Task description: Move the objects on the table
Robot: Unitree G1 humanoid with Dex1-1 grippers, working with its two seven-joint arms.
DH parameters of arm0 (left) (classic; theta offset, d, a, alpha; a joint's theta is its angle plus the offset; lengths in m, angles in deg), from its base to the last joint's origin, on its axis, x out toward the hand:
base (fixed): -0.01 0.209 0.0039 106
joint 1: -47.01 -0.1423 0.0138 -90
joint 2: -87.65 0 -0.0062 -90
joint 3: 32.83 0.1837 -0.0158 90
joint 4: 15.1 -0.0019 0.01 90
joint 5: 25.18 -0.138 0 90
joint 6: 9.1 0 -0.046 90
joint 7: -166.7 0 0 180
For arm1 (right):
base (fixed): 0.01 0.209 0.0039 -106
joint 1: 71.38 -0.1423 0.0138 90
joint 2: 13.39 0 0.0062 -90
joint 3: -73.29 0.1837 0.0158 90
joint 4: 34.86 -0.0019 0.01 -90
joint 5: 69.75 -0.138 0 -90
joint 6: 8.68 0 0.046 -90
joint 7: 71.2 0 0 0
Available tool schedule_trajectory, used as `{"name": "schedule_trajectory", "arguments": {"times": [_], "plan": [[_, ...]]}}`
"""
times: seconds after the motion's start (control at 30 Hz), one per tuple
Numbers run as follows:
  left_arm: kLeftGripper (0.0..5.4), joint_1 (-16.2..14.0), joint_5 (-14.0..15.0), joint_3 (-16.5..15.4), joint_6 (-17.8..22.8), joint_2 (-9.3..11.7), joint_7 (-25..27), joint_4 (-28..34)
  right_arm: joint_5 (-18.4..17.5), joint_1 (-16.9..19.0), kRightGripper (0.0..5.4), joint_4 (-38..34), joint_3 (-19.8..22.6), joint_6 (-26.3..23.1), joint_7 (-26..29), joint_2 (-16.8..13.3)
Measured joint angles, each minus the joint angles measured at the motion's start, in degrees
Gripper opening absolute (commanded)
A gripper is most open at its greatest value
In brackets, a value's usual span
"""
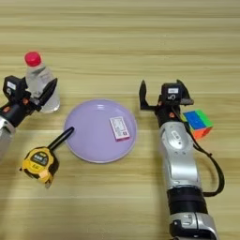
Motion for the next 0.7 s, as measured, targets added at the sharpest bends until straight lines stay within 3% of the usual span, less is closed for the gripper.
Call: {"name": "schedule_trajectory", "arguments": {"times": [0.1,0.3,0.7], "plan": [[3.13,0.6,0.0,1.1,1.3,-0.6,-0.1,1.2,0.1,0.0,5.40,0.0,-0.1,0.0,-0.5,0.2],[3.13,1.3,-0.8,4.9,2.8,-3.9,0.0,1.8,0.3,0.0,5.40,0.0,-0.3,0.0,-0.7,0.4],[3.13,1.3,-1.2,9.3,3.4,-6.8,0.6,1.6,0.3,0.0,5.40,0.0,-0.3,0.0,-1.0,0.6]]}}
